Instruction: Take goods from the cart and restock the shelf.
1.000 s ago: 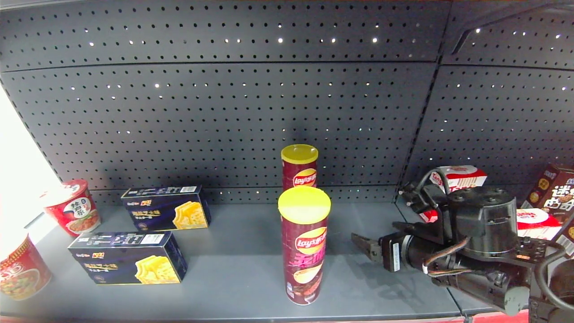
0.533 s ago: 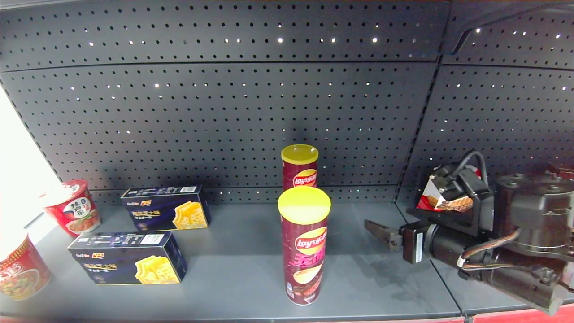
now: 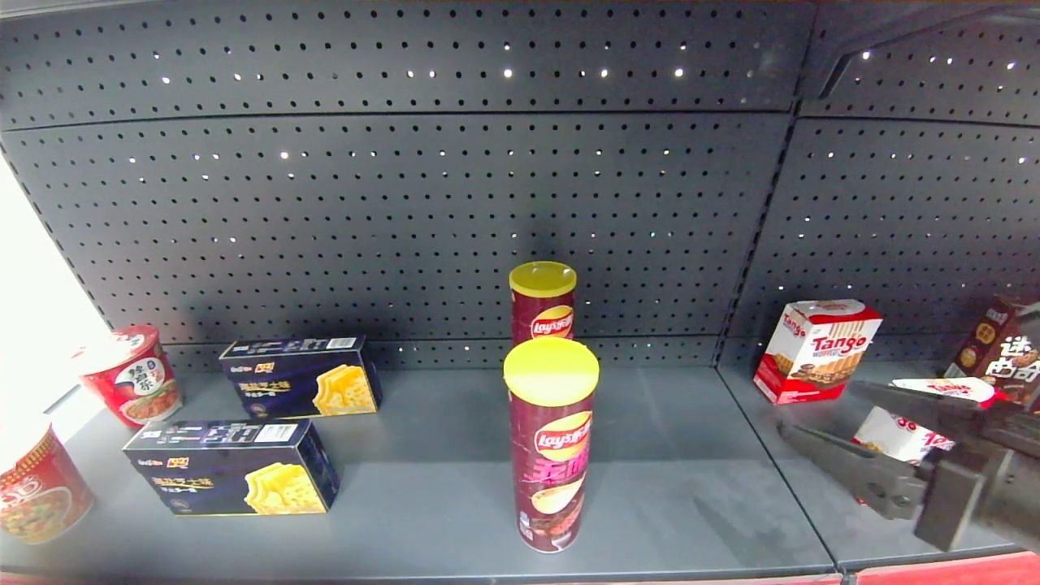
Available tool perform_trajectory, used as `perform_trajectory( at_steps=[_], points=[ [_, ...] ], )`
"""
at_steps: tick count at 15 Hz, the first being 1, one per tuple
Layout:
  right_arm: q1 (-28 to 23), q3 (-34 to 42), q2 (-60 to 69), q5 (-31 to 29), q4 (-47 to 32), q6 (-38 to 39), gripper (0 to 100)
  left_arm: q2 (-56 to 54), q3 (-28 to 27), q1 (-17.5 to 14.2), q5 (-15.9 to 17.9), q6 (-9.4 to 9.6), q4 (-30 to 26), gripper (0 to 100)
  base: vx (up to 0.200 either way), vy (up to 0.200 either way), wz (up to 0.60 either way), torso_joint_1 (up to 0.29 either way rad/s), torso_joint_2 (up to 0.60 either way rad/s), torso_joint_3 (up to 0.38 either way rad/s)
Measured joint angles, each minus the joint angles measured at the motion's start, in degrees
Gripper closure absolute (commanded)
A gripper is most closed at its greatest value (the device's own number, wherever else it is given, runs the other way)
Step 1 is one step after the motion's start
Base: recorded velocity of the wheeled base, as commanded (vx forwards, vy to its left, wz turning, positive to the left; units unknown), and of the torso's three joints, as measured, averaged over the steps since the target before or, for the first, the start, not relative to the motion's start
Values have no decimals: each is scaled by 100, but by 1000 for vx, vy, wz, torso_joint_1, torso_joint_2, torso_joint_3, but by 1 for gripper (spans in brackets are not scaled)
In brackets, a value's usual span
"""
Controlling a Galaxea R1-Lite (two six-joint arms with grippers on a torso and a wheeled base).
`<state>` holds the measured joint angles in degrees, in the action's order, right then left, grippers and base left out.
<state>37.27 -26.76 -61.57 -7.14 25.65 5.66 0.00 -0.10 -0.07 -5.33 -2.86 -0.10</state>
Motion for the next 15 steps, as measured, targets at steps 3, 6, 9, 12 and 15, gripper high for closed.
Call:
perform_trajectory(
  at_steps=[3,6,9,12,15],
  points=[
    [-723,118,1221,472,-567,-328,0,0,0,2,-2,-2,0,0,0,0,0,0,0,0],
    [-1844,378,2177,998,-762,-571,0,0,0,-2,0,-2,0,0,0,0,0,0,0,0],
    [-2760,824,2931,1214,-858,-612,0,0,0,0,-2,0,0,0,0,0,0,0,0,0],
    [-3231,1399,3683,1058,-984,-608,0,0,0,0,-2,0,0,0,0,0,0,0,0,0],
    [-3641,2247,4634,1014,-1123,-603,0,0,0,2,0,-2,0,0,0,0,0,0,0,0]
  ],
)
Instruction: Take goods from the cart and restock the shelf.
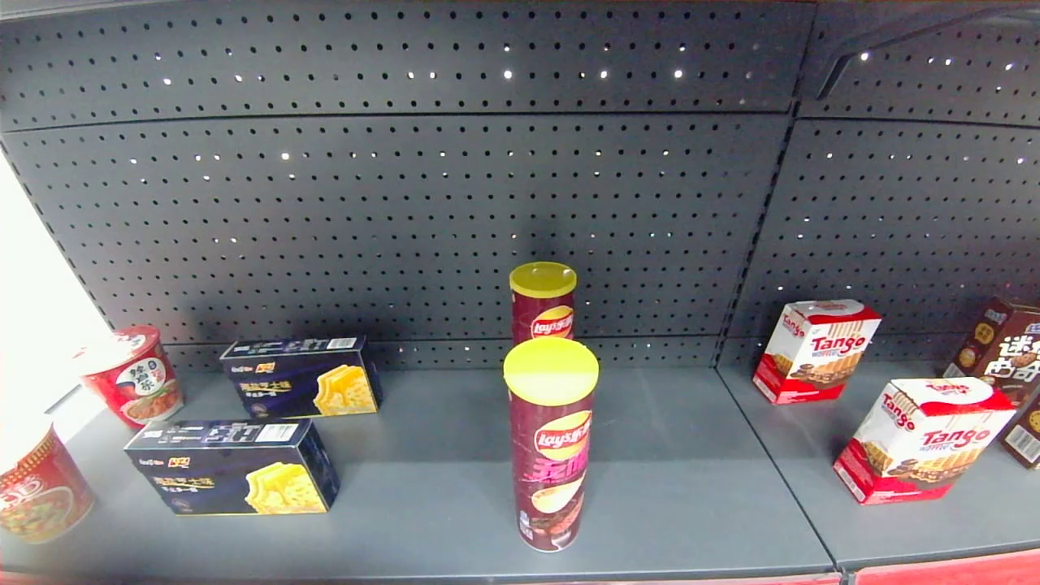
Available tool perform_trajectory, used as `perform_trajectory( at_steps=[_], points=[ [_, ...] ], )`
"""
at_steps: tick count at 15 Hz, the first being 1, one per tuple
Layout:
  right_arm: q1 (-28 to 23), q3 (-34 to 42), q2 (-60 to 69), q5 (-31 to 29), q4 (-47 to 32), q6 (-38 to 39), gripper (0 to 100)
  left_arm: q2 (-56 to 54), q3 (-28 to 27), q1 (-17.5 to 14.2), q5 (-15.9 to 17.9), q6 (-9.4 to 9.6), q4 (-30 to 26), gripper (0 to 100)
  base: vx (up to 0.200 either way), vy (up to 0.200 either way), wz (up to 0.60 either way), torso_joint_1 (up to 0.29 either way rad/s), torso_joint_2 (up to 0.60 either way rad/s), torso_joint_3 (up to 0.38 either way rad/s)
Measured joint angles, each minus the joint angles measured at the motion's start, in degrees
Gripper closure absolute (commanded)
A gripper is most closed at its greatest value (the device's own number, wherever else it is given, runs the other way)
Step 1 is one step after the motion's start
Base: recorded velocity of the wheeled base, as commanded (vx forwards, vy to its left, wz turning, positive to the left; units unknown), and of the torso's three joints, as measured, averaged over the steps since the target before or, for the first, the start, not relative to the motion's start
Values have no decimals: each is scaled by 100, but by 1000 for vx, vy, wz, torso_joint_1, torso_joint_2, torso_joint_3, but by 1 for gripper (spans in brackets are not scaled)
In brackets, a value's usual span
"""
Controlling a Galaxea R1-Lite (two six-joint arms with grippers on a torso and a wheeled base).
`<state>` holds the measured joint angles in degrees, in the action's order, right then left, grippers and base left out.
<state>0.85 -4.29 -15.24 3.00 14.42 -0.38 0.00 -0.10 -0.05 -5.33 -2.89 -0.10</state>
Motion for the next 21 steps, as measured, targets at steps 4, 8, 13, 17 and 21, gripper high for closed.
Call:
perform_trajectory(
  at_steps=[4,8,13,17,21],
  points=[
    [-438,383,1025,-177,-1520,122,0,0,0,-2,-2,2,0,0,0,0,0,0,0,0],
    [-510,407,1331,-199,-1510,116,0,0,0,-2,0,0,0,0,0,0,0,0,0,0],
    [-517,418,1397,-199,-1510,116,0,0,0,-2,0,2,0,0,0,0,0,0,0,0],
    [-518,418,1403,-199,-1510,111,0,0,0,-2,0,0,0,0,0,0,0,0,0,0],
    [-514,418,1403,-196,-1513,108,0,0,0,-2,-13,-1,0,0,0,0,0,0,0,0]
  ],
)
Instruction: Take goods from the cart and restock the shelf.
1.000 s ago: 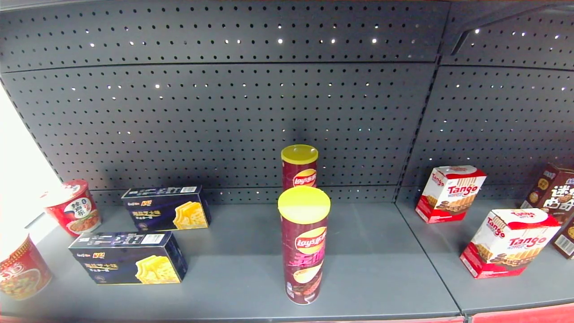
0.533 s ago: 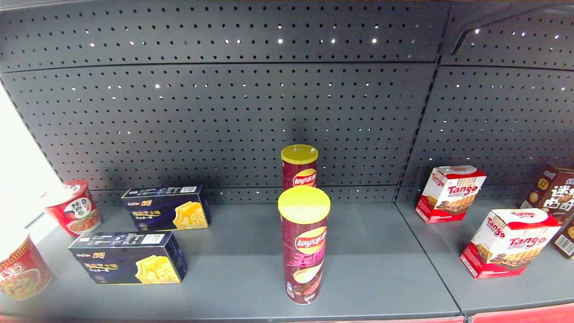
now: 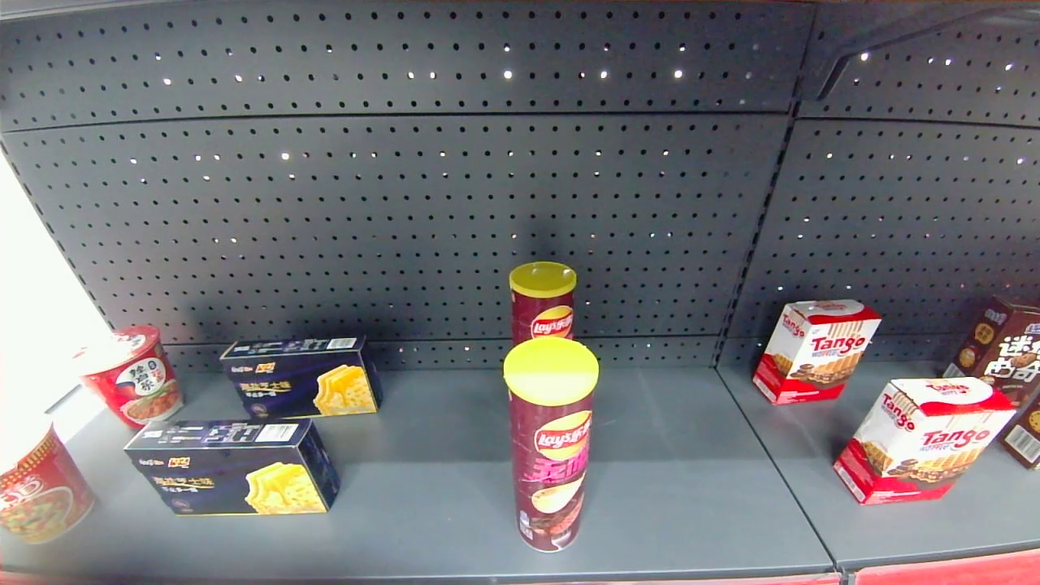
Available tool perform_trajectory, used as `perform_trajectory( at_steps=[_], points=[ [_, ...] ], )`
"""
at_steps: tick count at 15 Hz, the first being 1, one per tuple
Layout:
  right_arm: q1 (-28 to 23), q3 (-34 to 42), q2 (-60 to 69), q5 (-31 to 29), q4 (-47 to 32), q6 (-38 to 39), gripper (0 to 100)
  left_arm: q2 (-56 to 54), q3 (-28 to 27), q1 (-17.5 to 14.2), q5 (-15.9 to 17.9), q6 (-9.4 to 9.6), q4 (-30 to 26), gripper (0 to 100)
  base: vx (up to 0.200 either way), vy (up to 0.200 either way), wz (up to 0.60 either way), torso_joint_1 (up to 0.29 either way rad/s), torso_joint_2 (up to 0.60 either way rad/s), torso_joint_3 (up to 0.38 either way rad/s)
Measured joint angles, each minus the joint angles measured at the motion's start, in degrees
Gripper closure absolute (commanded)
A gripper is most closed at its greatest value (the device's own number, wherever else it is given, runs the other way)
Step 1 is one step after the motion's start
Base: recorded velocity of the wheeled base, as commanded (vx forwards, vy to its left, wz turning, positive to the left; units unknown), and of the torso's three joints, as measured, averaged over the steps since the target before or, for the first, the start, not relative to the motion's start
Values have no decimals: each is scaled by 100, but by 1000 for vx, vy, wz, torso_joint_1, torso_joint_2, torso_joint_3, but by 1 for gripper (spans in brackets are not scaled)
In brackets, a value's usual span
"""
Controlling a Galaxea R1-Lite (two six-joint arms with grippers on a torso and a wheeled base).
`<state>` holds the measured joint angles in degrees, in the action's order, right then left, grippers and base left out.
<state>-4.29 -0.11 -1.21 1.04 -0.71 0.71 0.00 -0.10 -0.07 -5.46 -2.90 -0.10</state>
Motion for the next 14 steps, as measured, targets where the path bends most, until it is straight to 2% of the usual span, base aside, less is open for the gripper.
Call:
perform_trajectory(
  at_steps=[1,3,10,12,14],
  points=[
    [0,0,0,-2,0,5,0,0,0,0,2,9,0,0,0,0,0,0,0,0],
    [0,0,0,0,0,0,0,0,0,0,7,22,0,0,-200,0,0,7,2,5],
    [0,0,-2,-2,0,0,0,0,0,0,-11,-13,0,0,0,0,0,0,0,0],
    [-2,0,-5,-6,0,2,0,0,0,0,-20,-13,0,0,0,0,600,5,-2,2],
    [-2,0,-2,-17,5,5,0,0,0,0,-11,-11,2,0,0,0,0,0,0,0]
  ],
)
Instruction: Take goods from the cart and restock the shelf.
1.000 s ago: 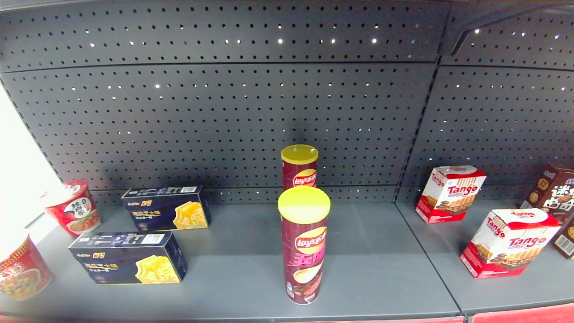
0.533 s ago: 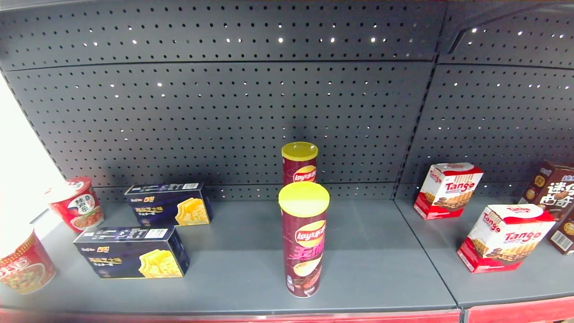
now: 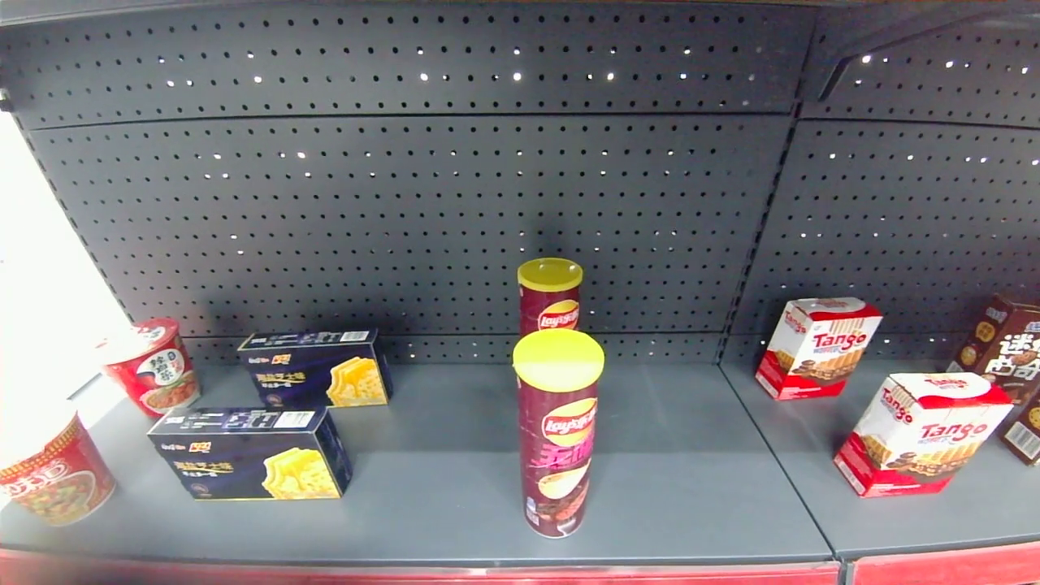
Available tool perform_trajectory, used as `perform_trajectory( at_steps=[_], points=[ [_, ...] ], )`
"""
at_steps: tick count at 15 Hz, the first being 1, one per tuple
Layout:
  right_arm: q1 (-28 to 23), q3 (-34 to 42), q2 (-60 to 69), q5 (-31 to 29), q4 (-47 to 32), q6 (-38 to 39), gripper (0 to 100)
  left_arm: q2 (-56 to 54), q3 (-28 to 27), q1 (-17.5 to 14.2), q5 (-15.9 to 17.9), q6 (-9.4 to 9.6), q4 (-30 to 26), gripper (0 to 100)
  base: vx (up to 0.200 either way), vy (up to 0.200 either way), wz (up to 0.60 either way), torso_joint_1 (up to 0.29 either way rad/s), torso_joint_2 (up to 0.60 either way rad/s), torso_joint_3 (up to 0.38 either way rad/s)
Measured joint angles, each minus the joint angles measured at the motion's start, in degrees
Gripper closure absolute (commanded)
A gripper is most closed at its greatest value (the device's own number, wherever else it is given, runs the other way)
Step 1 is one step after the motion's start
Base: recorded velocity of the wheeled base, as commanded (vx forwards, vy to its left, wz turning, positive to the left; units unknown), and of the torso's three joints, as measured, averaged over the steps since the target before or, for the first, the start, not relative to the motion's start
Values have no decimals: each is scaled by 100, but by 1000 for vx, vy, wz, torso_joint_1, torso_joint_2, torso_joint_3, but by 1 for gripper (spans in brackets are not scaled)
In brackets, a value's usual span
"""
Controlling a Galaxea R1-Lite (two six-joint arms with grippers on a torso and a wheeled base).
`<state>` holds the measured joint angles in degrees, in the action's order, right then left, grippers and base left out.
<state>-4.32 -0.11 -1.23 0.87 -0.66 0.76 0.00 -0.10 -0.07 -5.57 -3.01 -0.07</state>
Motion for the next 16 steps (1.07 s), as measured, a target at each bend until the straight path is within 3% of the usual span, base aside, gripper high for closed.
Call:
perform_trajectory(
  at_steps=[16],
  points=[
    [2,1,-9,4,-5,-7,0,0,0,0,5,4,-2,0,0,0,0,0,0,0]
  ],
)
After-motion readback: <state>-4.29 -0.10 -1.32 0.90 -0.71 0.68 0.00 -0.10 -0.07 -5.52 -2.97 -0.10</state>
